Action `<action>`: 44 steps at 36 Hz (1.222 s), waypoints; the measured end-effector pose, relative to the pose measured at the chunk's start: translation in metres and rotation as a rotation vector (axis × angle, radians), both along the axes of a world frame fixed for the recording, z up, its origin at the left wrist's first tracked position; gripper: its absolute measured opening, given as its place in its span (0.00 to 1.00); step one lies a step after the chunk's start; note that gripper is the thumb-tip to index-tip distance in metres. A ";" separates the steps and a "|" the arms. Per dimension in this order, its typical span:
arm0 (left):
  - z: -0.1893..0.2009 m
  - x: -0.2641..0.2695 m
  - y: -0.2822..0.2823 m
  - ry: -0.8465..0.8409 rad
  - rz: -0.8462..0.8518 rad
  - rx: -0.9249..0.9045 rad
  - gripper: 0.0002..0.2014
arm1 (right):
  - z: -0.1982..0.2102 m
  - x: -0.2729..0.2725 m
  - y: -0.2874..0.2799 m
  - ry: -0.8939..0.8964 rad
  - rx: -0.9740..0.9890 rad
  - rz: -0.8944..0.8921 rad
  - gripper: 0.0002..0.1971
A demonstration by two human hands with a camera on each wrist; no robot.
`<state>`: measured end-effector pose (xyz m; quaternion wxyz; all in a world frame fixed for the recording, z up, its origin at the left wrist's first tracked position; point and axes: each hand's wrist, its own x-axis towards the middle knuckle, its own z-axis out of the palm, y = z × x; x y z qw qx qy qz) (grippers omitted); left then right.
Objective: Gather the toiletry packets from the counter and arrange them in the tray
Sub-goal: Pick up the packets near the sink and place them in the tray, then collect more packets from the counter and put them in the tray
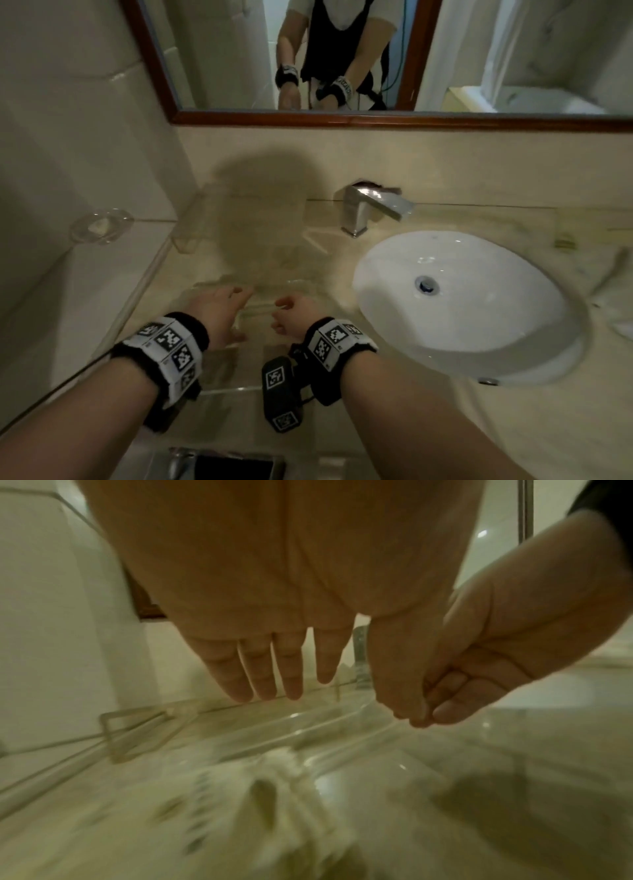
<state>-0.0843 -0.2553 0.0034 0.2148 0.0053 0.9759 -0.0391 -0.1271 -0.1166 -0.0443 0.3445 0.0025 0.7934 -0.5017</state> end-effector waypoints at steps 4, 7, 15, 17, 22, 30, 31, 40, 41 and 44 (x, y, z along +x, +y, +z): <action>0.015 -0.012 0.045 0.033 0.003 0.057 0.39 | 0.008 -0.006 0.047 -0.018 -0.087 -0.082 0.17; 0.022 -0.019 0.086 0.058 -0.010 0.110 0.37 | 0.015 -0.007 0.093 0.011 -0.108 -0.145 0.11; 0.029 -0.032 0.198 0.112 -0.061 0.245 0.31 | 0.037 -0.011 0.224 0.082 -0.143 -0.297 0.14; 0.027 -0.036 0.229 0.115 -0.077 0.286 0.30 | 0.040 -0.009 0.259 0.095 -0.135 -0.342 0.14; 0.021 -0.045 0.312 0.134 -0.161 0.346 0.27 | 0.039 -0.007 0.342 0.186 0.023 -0.468 0.14; 0.009 -0.053 0.434 0.118 -0.290 0.425 0.25 | 0.020 0.014 0.481 0.213 0.289 -0.765 0.20; 0.007 -0.052 0.447 0.110 -0.305 0.434 0.24 | 0.017 0.018 0.495 0.184 0.335 -0.794 0.22; -0.013 -0.052 0.513 0.042 -0.378 0.441 0.24 | -0.019 0.047 0.555 0.085 0.577 -0.874 0.41; -0.014 -0.053 0.516 0.035 -0.380 0.438 0.24 | -0.021 0.047 0.557 0.078 0.590 -0.862 0.41; -0.018 -0.054 0.523 0.019 -0.382 0.427 0.24 | -0.024 0.045 0.563 0.096 0.642 -0.843 0.36</action>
